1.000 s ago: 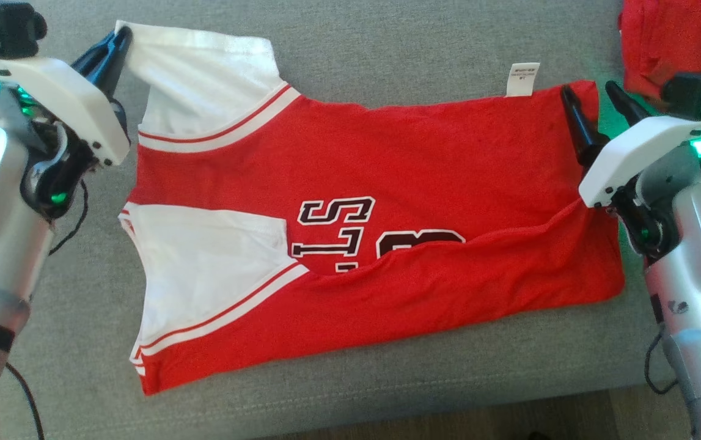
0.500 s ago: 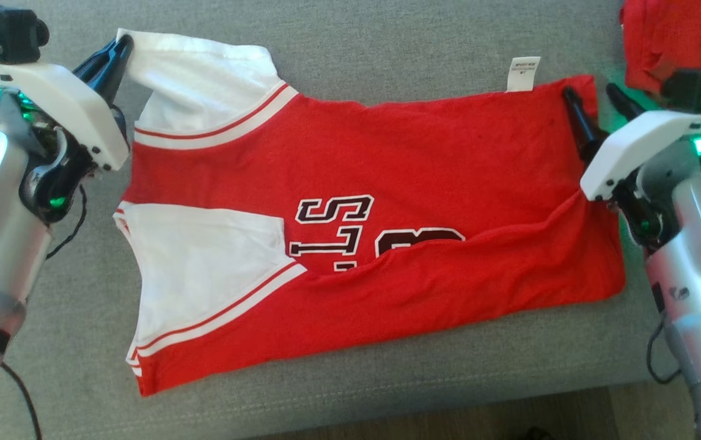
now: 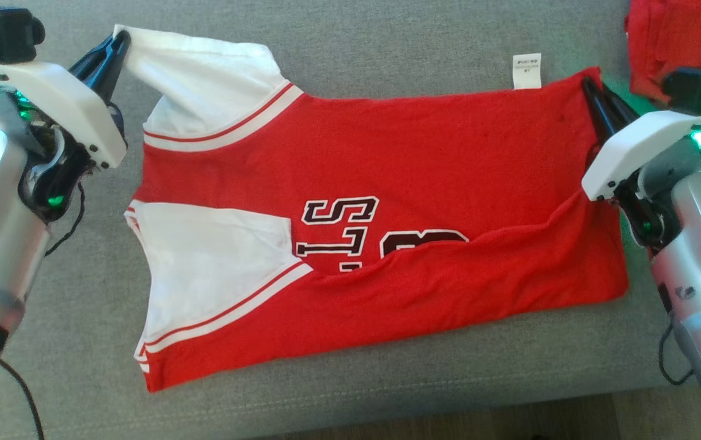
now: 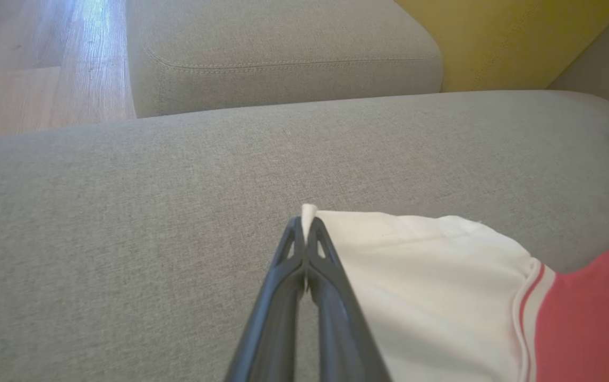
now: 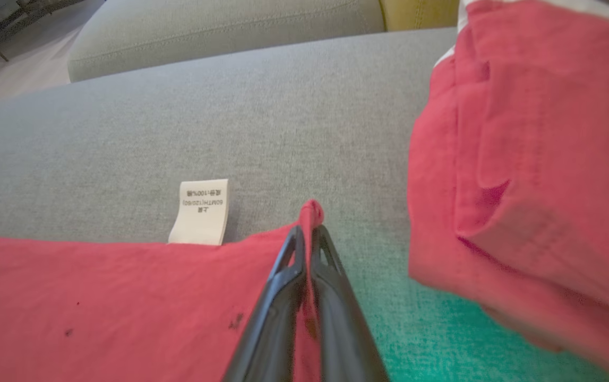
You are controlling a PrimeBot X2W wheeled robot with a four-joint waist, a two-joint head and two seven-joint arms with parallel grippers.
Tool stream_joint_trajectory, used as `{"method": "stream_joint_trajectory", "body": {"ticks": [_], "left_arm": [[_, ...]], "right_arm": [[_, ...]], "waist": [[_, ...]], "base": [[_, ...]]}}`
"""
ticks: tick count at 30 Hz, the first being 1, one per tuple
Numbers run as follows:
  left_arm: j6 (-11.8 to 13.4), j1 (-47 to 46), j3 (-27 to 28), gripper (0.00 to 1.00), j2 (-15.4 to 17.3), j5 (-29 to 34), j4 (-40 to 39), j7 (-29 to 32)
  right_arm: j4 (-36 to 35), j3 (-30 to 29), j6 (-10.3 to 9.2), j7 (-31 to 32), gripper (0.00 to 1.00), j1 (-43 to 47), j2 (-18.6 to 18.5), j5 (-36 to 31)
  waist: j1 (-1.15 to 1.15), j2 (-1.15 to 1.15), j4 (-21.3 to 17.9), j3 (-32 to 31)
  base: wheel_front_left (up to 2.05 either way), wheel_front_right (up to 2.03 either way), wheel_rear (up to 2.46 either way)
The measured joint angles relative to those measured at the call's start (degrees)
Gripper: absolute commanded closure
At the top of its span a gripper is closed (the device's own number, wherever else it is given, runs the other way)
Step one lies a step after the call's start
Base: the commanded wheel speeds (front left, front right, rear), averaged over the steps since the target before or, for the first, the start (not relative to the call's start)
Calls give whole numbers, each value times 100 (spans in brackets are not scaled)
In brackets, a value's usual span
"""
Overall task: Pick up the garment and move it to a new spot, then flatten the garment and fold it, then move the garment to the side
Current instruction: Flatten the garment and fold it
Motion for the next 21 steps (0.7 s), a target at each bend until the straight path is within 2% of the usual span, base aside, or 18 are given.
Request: {"method": "stream_joint_trajectory", "body": {"ticks": [11, 21], "left_arm": [[74, -234, 81, 100, -9, 1, 179, -591], [100, -261, 89, 100, -203, 20, 352, -1077]], "right_arm": [[293, 163, 0, -577, 100, -478, 2, 0], [595, 382, 0, -994, 100, -688, 22, 68]], "waist": [[0, 0, 52, -71], [0, 0, 119, -31]], "base": [[0, 0, 0], [0, 0, 0]]}}
